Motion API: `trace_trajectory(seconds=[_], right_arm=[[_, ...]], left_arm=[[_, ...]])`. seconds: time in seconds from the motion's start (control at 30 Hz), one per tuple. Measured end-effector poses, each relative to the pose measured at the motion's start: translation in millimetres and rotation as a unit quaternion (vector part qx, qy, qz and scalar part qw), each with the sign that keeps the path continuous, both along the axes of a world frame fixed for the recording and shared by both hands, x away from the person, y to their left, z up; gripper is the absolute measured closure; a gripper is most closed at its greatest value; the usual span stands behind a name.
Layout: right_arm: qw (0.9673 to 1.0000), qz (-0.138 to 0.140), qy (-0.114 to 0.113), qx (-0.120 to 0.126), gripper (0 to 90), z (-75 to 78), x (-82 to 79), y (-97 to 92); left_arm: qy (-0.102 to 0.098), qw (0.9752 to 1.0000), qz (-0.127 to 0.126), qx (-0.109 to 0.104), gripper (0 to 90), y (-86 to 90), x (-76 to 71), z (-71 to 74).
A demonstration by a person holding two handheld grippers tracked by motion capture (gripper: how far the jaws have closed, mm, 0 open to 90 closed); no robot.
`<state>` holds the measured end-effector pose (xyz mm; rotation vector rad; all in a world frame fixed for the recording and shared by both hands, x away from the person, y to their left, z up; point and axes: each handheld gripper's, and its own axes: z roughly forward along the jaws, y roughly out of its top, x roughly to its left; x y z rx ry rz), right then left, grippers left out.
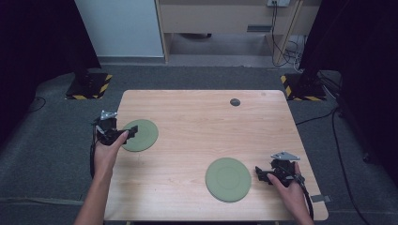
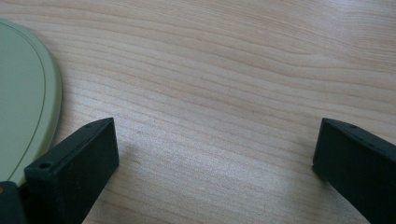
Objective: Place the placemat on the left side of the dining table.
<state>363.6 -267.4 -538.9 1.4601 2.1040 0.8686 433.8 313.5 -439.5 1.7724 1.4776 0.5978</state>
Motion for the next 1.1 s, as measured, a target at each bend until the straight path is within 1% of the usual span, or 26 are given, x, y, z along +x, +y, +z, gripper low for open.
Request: trace_trajectory(seconds=[0.13,0.23,0.3,0.33,0.5,0.57,0.73,0.83,0.9,0.93,0.97,1.1], right_arm=[[1.0000,-0.002,0.000,0.001,0.9,0.0,-0.4,0.6],[1.0000,-0.002,0.000,0.001,0.8,0.0,-0.5,0.6],[1.0000,-0.002,0.000,0.001,0.8,0.0,-0.5,0.6],[1.0000,-0.002,0.000,0.000,0.8,0.0,-0.5,0.6],[1.0000,-0.002,0.000,0.001,0.8,0.0,-0.5,0.6],[1.0000,-0.002,0.000,0.001,0.8,0.0,-0.5,0.6],[1.0000,-0.002,0.000,0.001,0.8,0.0,-0.5,0.6],[1.0000,-0.002,0.000,0.001,0.8,0.0,-0.5,0.6],[1.0000,-0.002,0.000,0.001,0.8,0.0,-0.5,0.6],[1.0000,-0.002,0.000,0.001,0.8,0.0,-0.5,0.6],[1.0000,-0.002,0.000,0.001,0.8,0.0,-0.5,0.6],[1.0000,-0.002,0.000,0.001,0.8,0.0,-0.5,0.6]], left_arm=[[0.006,0.9999,-0.012,-0.002,5.7,-5.5,-6.6,-2.6],[0.009,0.9996,-0.026,0.003,5.6,-11.3,-10.6,-3.1],[0.007,0.9993,-0.036,-0.005,5.6,-15.3,-13.4,-2.2],[0.007,0.9992,-0.040,-0.005,5.4,-16.8,-14.7,-1.4],[0.009,0.9988,-0.048,-0.001,5.4,-23.7,-18.3,-1.3],[0.012,0.9988,-0.047,-0.006,5.4,-25.4,-18.8,-4.8],[0.020,0.9982,-0.056,0.009,5.6,-31.6,-19.7,-12.2],[0.020,0.9979,-0.061,0.011,5.6,-34.7,-22.2,-13.2],[0.020,0.9974,-0.067,0.020,5.6,-36.7,-23.7,-13.2],[0.017,0.9971,-0.071,0.023,5.6,-37.7,-24.4,-13.2],[0.018,0.9970,-0.073,0.019,5.5,-39.0,-26.1,-13.0],[0.013,0.9963,-0.083,0.017,5.4,-43.4,-31.3,-11.8]])
